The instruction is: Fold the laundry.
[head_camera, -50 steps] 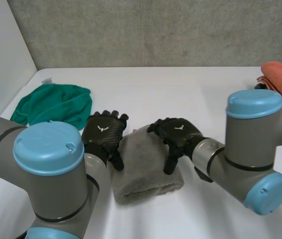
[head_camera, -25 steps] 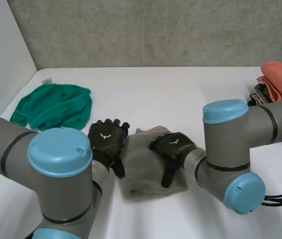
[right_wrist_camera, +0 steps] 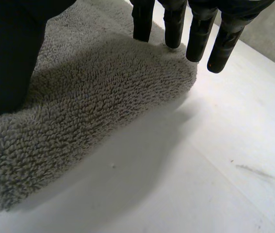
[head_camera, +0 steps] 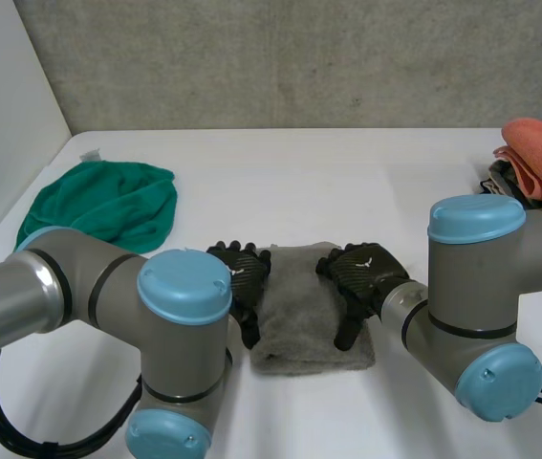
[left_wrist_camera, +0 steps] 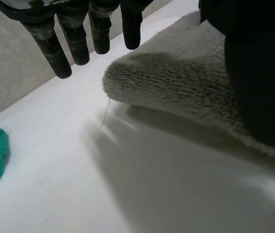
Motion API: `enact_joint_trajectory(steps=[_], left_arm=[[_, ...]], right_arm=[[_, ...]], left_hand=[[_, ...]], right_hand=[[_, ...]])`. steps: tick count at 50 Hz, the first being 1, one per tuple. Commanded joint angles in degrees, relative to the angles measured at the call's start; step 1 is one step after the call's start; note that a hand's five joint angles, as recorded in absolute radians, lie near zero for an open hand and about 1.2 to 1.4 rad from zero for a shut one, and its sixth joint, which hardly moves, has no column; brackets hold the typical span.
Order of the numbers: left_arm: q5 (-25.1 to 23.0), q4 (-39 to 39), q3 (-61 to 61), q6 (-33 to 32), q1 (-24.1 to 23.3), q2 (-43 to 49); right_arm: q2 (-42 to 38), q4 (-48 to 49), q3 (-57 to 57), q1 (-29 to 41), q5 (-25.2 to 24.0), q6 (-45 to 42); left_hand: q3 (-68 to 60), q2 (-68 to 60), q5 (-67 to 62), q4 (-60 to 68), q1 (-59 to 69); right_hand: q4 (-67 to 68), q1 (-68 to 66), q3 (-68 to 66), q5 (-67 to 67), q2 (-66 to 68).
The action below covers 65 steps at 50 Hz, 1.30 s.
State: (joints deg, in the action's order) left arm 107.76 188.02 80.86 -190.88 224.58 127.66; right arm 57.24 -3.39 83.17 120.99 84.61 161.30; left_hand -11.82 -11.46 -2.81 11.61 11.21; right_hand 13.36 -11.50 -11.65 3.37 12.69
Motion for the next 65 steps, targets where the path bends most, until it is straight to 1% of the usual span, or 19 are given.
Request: enact_joint_trajectory(steps=[1, 5, 8, 10, 13, 14, 17, 18, 22, 27, 31, 37, 43, 44, 48, 55, 56, 59, 65], left_arm=[[-0.3, 0.1, 0.5, -3.1, 0.8, -4.0], [-1.7, 0.3, 1.3, -2.9, 1.1, -11.1], [-6.3, 0.2, 1.7, -2.9, 1.7, -15.0], [-11.2, 0.1, 2.2, -2.9, 3.0, -17.7], [-17.1, -0.2, 3.1, -2.9, 5.3, -20.3], [-21.4, -0.4, 3.7, -2.8, 6.7, -21.7], [-27.5, -0.9, 4.5, -2.4, 8.7, -23.2], [-30.6, -1.4, 4.8, -1.7, 9.5, -23.7], [-34.8, -2.7, 4.8, 1.0, 10.7, -24.5], [-35.0, -2.7, 4.7, 3.1, 10.7, -24.6], [-34.9, -2.7, 4.8, 3.1, 10.7, -24.6], [-34.8, -2.6, 5.0, 3.2, 10.8, -24.5], [-34.8, -2.6, 5.0, 3.3, 10.9, -24.3], [-34.8, -2.6, 5.0, 3.3, 10.8, -24.3], [-34.8, -2.6, 5.0, 3.3, 10.8, -24.3], [-34.8, -2.6, 5.1, 3.3, 10.8, -24.4], [-34.8, -2.6, 5.1, 3.3, 10.8, -24.4], [-34.8, -2.6, 5.0, 3.3, 10.8, -24.3], [-34.8, -2.5, 4.9, 3.3, 11.0, -24.3]], right_arm=[[4.5, 0.9, 1.4, -0.1, 0.0, 0.2], [11.1, 4.9, 5.3, -0.3, 0.1, 0.3], [14.7, 8.6, 10.0, -0.3, -0.8, 0.1], [15.7, 9.3, 12.1, -0.3, -1.1, 0.0], [16.3, 10.6, 16.7, -0.2, -1.7, -0.6], [16.4, 10.9, 17.9, -0.1, -2.0, -0.6], [16.6, 14.7, 22.5, 0.4, -4.1, -0.6], [16.4, 16.0, 23.6, 0.6, -4.6, -0.6], [15.7, 23.1, 27.4, 1.5, -5.3, -0.6], [9.7, 29.7, 27.5, 3.1, -5.2, -0.7], [6.5, 31.3, 26.3, 3.3, -4.9, -1.0], [4.2, 33.2, 23.8, 3.2, -4.1, -3.2], [2.4, 36.3, 22.4, 3.2, -4.0, -4.0], [2.2, 37.1, 22.2, 3.2, -4.0, -4.1], [1.8, 38.5, 21.4, 3.2, -4.0, -4.0], [0.1, 38.3, 19.0, 3.2, -3.9, -4.0], [-0.1, 38.3, 18.7, 3.1, -3.9, -4.0], [-0.1, 38.4, 18.3, 3.0, -3.9, -3.9], [0.4, 37.5, 15.8, 2.4, -3.8, -4.0]], left_hand=[[0.3, -0.1, 1.3, -0.1, 0.3], [0.6, 0.2, 1.6, -0.4, 0.0], [0.6, 0.2, 1.6, -0.4, 0.0], [0.4, 0.1, 1.4, -0.2, 0.2], [0.4, 0.1, 1.4, -0.2, 0.2], [0.4, 0.1, 1.4, -0.2, 0.2], [0.3, -0.1, 1.3, -0.1, 0.3], [0.4, 0.1, 1.4, -0.2, 0.2], [0.3, -0.1, 1.3, -0.1, 0.3], [0.3, -0.1, 1.3, -0.1, 0.3], [0.3, -0.1, 1.3, -0.1, 0.3], [0.4, 0.1, 1.4, -0.2, 0.2], [0.6, 0.2, 1.6, -0.4, 0.0], [0.6, 0.2, 1.6, -0.4, 0.0], [0.6, 0.2, 1.6, -0.4, 0.0], [0.6, 0.2, 1.6, -0.4, 0.0], [0.4, 0.1, 1.4, -0.2, 0.2], [0.6, 0.2, 1.6, -0.4, 0.0], [0.6, 0.2, 1.6, -0.4, 0.0]], right_hand=[[-3.4, 1.5, 1.7, -3.4, -2.7], [-3.4, 1.5, 1.7, -3.4, -2.7], [-3.4, 1.5, 1.7, -3.4, -2.7], [-3.4, 1.5, 1.7, -3.4, -2.7], [-3.4, 1.5, 1.7, -3.4, -2.7], [-3.4, 1.5, 1.7, -3.4, -2.7], [-3.4, 1.5, 1.7, -3.4, -2.7], [-3.4, 1.5, 1.7, -3.4, -2.7], [-3.4, 1.5, 1.7, -3.4, -2.7], [-3.4, 1.5, 1.7, -3.4, -2.7], [-3.4, 1.5, 1.7, -3.4, -2.7], [-2.0, 0.1, 0.3, -2.0, -1.3], [13.5, -15.4, -15.2, 13.5, 14.2], [19.0, -20.9, -20.7, 19.0, 19.7], [31.8, -33.7, -33.6, 31.8, 32.5], [42.8, -44.6, -44.5, 42.8, 43.5], [50.5, -52.3, -52.2, 50.5, 51.1], [66.0, -67.8, -67.7, 66.0, 66.6], [66.6, -68.5, -68.3, 66.6, 67.3]])
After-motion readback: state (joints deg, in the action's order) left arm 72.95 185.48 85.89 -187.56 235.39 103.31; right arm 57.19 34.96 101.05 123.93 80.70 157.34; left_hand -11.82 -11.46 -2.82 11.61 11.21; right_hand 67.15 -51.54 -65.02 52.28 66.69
